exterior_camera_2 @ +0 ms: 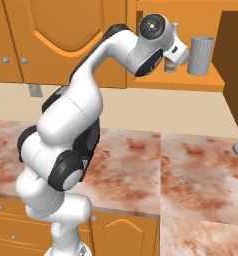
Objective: There is a bowl on the dining counter. Grab a lemon wedge from the fridge and place it in the bowl. Then get the liquor bottle and glass cup from the cabinet and place them next to the bowl.
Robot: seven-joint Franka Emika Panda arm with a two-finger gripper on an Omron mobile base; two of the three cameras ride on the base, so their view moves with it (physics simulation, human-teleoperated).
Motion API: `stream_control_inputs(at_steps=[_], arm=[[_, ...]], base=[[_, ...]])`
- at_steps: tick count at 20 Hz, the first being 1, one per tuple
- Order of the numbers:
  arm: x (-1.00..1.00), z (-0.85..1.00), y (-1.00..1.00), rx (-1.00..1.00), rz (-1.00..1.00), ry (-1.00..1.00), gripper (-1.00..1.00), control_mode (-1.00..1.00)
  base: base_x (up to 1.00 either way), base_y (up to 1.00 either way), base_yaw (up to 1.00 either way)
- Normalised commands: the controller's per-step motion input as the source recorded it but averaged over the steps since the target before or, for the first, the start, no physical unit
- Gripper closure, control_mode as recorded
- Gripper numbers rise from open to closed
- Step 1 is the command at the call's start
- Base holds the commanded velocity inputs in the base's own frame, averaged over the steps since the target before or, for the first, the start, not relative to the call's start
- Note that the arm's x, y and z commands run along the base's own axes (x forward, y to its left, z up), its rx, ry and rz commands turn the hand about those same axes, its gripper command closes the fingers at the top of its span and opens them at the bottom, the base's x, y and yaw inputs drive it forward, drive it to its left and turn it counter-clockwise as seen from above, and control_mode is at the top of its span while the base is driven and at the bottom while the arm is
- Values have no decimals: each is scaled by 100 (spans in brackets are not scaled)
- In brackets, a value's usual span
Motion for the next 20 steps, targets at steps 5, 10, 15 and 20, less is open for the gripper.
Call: stream_control_inputs(at_steps=[5,10,15,20], arm=[[30,0,-21,7,0,0,-100,-100],[36,0,-15,12,0,0,-100,-100],[19,0,-5,12,0,0,-100,-100],[8,0,0,11,2,0,-100,-100]], base=[[0,0,0],[0,0,0],[0,0,0],[0,0,0]])
